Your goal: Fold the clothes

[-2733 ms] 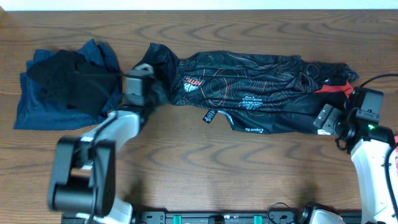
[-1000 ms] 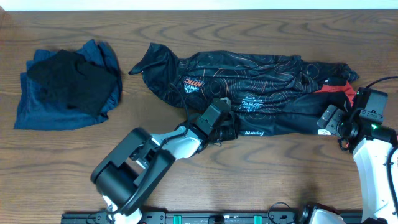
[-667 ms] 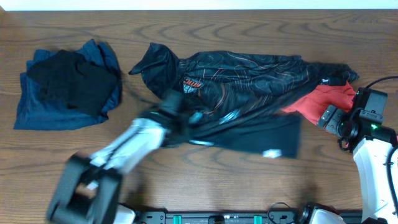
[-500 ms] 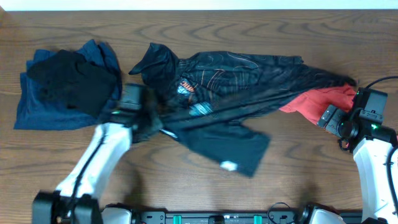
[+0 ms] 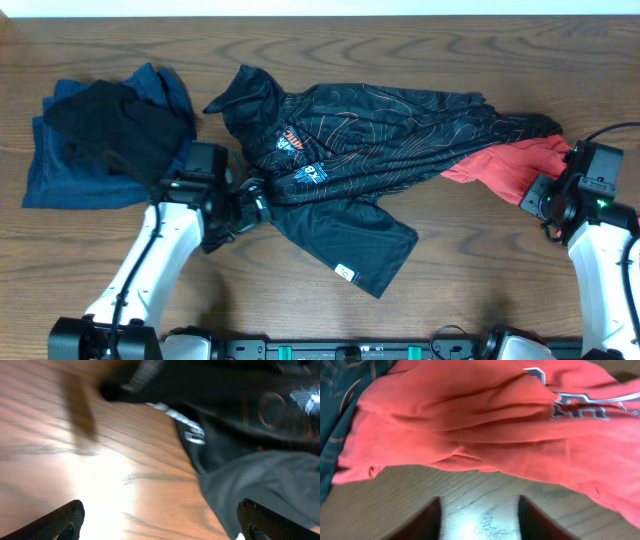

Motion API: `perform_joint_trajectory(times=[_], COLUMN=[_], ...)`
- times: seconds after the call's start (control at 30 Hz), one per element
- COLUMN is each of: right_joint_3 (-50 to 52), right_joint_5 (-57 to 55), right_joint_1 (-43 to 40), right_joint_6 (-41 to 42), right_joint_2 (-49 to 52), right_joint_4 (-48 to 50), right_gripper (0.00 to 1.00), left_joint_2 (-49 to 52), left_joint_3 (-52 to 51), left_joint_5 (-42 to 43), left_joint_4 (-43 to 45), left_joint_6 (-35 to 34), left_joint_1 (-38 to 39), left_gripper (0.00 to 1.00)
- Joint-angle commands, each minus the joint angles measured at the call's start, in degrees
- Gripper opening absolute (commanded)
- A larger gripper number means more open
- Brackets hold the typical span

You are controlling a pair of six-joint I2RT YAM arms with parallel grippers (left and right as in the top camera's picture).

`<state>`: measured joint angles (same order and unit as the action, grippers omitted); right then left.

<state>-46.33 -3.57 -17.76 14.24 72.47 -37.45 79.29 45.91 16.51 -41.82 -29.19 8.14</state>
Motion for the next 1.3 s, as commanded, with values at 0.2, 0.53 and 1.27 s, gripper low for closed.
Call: perform_joint_trajectory(times=[0.2, 0.53, 1.27], right_joint_3=[0.2, 0.2, 0.2], right_joint_5=[4.8, 5.6, 19.6], right_joint_1=[-0.2, -0.2, 0.6], right_joint_6=[-0.1, -0.1, -6.2], right_joint_2=[3.1, 3.6, 25.2], right_joint_4=[0.1, 1.4, 24.2], right_gripper=[0.01, 0.01, 0.01], left_joint_2=[2.8, 12.3, 3.6], left_joint_3=[-5.6, -5.6, -5.6], left_joint_5=[2.3, 2.4, -4.6], left_joint_4=[11.9, 20.5, 5.2], left_joint_6=[-8.9, -15.1, -7.5], left_joint_1=[10.1, 16.2, 4.8], left_gripper=[0.86, 0.06, 0.06])
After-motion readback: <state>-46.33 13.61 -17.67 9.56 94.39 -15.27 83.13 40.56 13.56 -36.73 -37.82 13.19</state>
